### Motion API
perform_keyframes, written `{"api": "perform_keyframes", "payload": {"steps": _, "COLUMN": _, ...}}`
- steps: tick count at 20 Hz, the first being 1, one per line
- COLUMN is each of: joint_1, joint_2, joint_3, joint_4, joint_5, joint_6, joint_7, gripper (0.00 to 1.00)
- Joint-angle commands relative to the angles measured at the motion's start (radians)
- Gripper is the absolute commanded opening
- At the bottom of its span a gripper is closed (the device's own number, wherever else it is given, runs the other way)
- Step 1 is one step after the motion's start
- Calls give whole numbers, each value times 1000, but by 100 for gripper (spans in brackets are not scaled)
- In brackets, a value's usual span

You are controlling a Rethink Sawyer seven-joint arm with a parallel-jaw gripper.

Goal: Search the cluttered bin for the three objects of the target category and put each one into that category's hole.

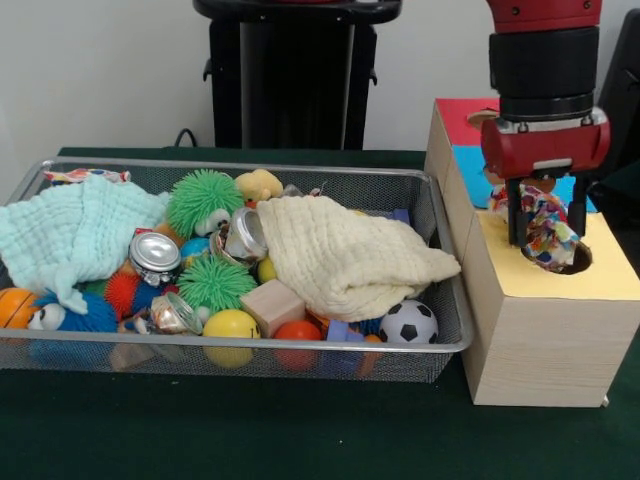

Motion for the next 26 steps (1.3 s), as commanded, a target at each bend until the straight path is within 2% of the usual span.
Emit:
{"api": "perform_keyframes", "payload": {"steps": 1, "joint_1": 65, "joint_2": -33, "joint_3": -94, "joint_4": -86, "joint_5": 66, "joint_6": 218, "joint_7": 299, "gripper": 100}}
{"api": "perform_keyframes", "payload": {"steps": 9, "joint_1": 84, "joint_2": -34, "joint_3": -126, "joint_4": -110, "joint_5": 66, "joint_6": 191, "joint_7": 272, "gripper": 100}}
{"api": "perform_keyframes", "payload": {"steps": 17, "joint_1": 117, "joint_2": -7, "joint_3": -188, "joint_4": -157, "joint_5": 54, "joint_6": 230, "joint_7": 271, "gripper": 100}}
{"api": "perform_keyframes", "payload": {"steps": 26, "joint_1": 82, "joint_2": -20, "joint_3": -137, "joint_4": -95, "joint_5": 74, "joint_6": 251, "joint_7": 252, "gripper": 100}}
